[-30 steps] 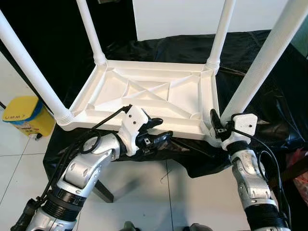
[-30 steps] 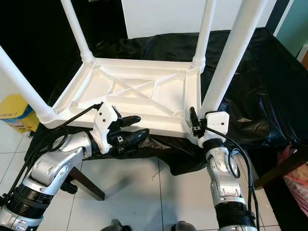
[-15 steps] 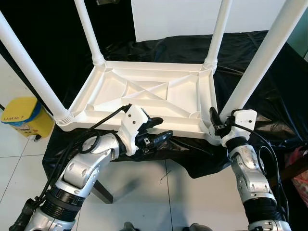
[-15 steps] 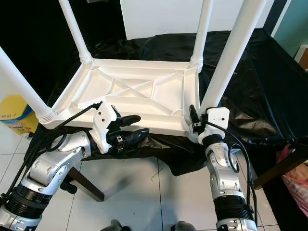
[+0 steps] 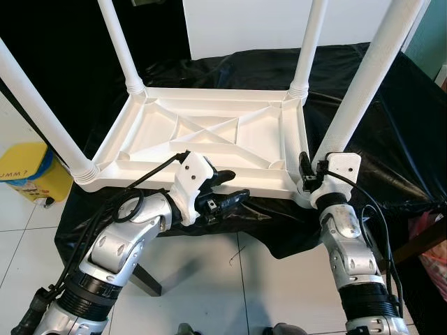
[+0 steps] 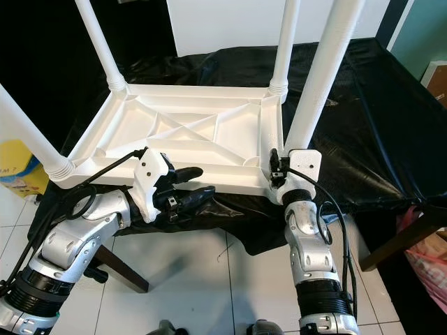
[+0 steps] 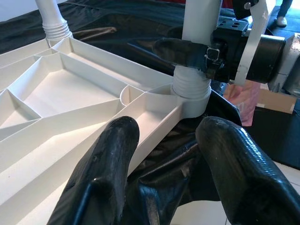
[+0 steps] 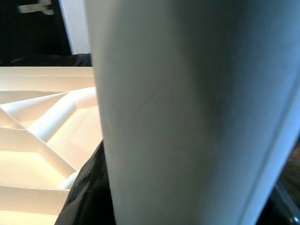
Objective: Building children table
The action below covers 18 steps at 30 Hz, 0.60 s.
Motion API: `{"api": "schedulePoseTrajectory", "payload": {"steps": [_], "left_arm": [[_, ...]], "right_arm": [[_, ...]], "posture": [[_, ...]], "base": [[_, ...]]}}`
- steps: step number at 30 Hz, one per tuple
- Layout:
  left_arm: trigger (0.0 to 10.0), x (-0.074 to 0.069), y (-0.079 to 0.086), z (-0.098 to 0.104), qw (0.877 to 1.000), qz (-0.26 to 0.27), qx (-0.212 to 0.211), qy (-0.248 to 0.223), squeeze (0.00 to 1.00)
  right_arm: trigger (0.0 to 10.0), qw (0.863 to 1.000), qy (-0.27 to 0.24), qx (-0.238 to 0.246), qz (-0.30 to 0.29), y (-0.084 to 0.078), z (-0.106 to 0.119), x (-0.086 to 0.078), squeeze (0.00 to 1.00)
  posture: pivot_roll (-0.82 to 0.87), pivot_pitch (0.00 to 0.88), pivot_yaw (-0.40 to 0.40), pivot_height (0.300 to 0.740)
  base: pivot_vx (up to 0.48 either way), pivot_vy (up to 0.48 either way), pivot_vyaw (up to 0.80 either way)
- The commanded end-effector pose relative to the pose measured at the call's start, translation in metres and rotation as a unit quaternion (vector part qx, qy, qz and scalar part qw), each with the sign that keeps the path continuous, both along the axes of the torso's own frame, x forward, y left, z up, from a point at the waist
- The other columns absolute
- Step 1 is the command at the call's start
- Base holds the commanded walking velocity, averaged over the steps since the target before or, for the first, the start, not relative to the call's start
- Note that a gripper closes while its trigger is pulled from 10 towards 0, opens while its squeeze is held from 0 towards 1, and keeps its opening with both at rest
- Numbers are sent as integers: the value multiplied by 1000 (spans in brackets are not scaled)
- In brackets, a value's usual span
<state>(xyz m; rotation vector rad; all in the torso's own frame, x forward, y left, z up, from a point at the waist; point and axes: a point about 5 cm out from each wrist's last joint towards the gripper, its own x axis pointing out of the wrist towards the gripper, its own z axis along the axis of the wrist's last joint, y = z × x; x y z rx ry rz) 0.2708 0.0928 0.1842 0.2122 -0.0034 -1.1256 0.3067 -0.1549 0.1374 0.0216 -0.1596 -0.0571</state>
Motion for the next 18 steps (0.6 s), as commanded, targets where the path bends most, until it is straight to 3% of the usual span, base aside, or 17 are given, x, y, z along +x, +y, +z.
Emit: {"api": "schedulePoseTrajectory", "payload": {"steps": [1, 4, 7, 14, 18], "left_arm": [[10000, -6, -2, 0, 999, -51, 9, 10, 0], [10000, -5, -2, 0, 999, -50, 9, 9, 0], [10000, -5, -2, -1, 999, -45, 9, 6, 0], [10000, -2, -1, 1, 999, -35, 4, 4, 0], [10000, 1, 0, 2, 1000, -26, 5, 0, 0]], "right_arm": [[10000, 998, 52, 3, -29, 2, -26, -9, 0], [10000, 998, 33, 9, -45, 6, -23, -13, 0], [10000, 999, -18, 18, -36, 17, -6, -17, 0], [10000, 997, -70, 20, -30, 14, 20, -14, 0], [10000, 993, -114, 22, -15, 21, 46, -14, 0]], "posture": [[-28, 89, 47, 740], [-27, 88, 45, 740], [-25, 86, 44, 740], [-23, 84, 47, 740], [-23, 83, 47, 740]], "base": [[0, 0, 0], [0, 0, 0], [0, 0, 0], [0, 0, 0], [0, 0, 0]]}}
